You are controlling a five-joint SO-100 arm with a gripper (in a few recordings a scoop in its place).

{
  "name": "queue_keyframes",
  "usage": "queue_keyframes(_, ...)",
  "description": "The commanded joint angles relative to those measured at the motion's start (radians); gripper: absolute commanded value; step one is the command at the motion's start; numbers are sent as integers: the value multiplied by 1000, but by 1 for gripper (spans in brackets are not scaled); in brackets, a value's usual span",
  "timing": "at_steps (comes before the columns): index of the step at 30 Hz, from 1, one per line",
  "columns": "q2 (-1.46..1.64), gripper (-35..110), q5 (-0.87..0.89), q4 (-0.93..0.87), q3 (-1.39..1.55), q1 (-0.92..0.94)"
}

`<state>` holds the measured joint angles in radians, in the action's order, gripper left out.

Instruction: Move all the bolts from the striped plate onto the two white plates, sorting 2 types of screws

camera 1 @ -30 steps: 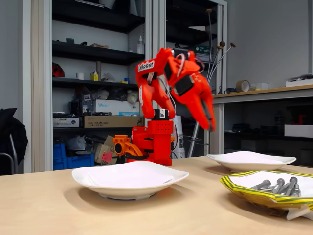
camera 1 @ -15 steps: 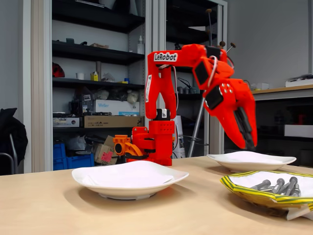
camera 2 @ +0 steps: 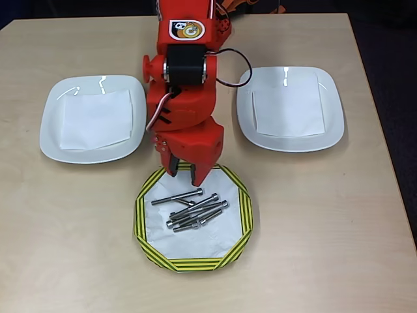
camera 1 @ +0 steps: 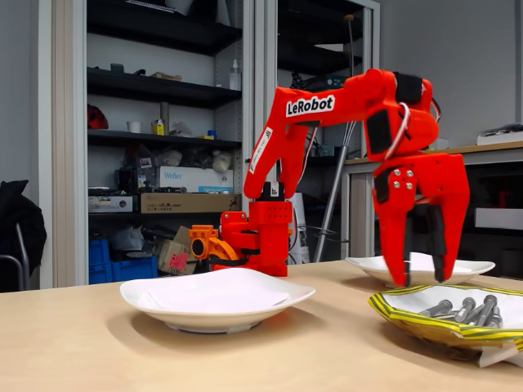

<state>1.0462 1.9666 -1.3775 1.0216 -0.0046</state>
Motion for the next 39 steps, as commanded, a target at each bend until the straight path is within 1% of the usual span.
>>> queue_keyframes(1, -21, 17, 23, -35, -114, 29)
queue_keyframes(8, -114, 15, 26, -48, -233, 57)
queue_keyframes(17, -129, 14, 15, -52, -219, 55)
queue_keyframes(22, -129, 14, 40, -64, -216, 40)
queue_keyframes(33, -305, 12, 71, -40, -334, 5)
queue_keyframes(36, -333, 7, 72, -43, -357, 3)
queue_keyframes(38, -348, 0, 66, -54, -379, 3)
queue_keyframes(39, -356, 0, 55, -60, -393, 3)
